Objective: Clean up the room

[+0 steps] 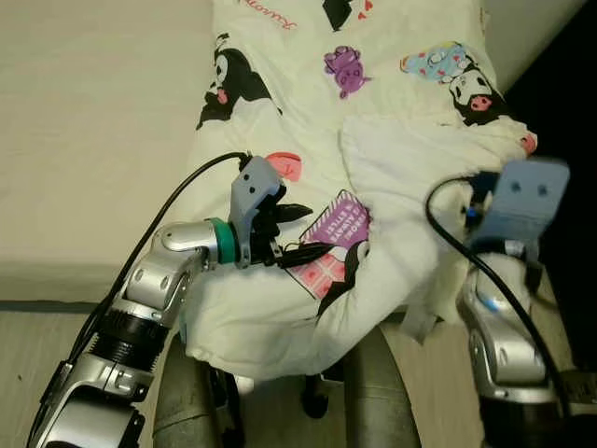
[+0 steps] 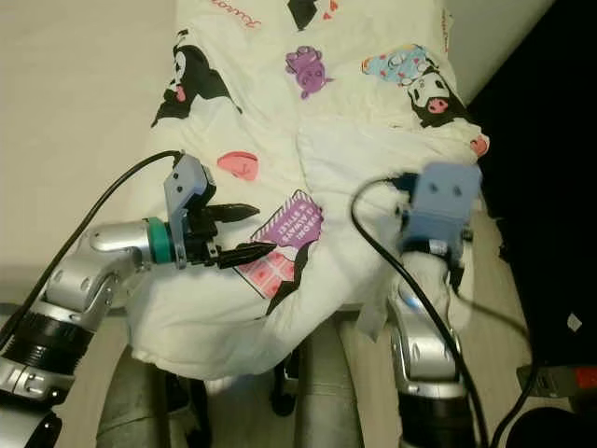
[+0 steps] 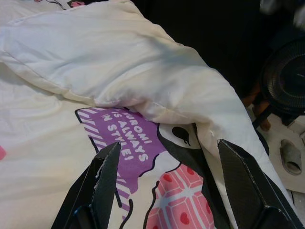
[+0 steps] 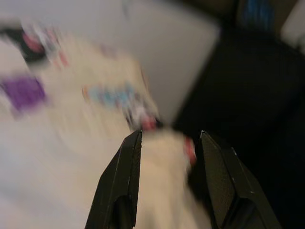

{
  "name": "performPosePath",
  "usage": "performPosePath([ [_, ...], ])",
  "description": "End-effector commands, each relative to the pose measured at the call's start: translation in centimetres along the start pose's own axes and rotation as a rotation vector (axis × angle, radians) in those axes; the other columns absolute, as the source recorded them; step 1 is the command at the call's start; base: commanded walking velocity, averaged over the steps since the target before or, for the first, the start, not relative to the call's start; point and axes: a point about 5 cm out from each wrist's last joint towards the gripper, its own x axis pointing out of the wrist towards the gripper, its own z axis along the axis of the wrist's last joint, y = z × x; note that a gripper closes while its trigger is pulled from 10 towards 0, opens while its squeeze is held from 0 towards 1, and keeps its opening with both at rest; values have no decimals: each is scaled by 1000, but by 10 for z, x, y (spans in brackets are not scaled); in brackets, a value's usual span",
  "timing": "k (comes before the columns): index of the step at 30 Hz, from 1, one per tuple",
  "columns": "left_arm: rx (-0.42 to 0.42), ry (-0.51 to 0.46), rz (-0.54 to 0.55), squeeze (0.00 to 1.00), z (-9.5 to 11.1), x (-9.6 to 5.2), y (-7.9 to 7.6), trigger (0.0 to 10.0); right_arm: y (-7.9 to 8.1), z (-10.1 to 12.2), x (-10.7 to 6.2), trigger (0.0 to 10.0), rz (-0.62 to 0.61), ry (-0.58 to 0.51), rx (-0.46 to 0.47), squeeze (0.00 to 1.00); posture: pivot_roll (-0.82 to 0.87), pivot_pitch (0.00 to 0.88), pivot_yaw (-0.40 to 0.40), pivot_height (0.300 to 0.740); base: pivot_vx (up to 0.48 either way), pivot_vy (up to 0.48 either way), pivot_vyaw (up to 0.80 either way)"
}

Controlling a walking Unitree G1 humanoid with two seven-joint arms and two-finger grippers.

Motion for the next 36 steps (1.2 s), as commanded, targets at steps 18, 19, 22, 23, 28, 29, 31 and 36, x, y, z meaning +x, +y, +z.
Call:
performPosePath([
  [18,8,1,-40,0,1,3,-7,10000,93,-85,28,10000,684,612,522,0,-46,259,-34,610,0,0,0],
  [19,8,1,-40,0,1,3,-7,10000,93,-85,28,10000,684,612,522,0,-46,259,-34,610,0,0,0],
  [22,8,2,-38,0,1,2,-7,10000,100,-89,27,10000,738,648,522,0,-46,259,-34,610,0,0,0],
  [23,8,2,-38,0,1,2,-7,10000,100,-89,27,10000,738,648,522,0,-46,259,-34,610,0,0,0],
  [28,7,3,-37,0,1,2,-8,10000,106,-91,26,10000,805,701,588,0,-28,259,-37,610,0,0,0],
  [29,6,2,-36,0,1,2,-8,10000,102,-97,29,10000,736,726,569,0,-33,262,-37,610,0,0,0],
  [31,4,2,-35,0,1,2,-8,10000,95,-103,32,10000,637,751,534,0,-34,263,-37,610,0,0,0],
  [36,0,5,-36,0,-1,1,-9,10000,72,-119,35,10000,414,799,497,0,-42,266,-34,610,0,0,0],
])
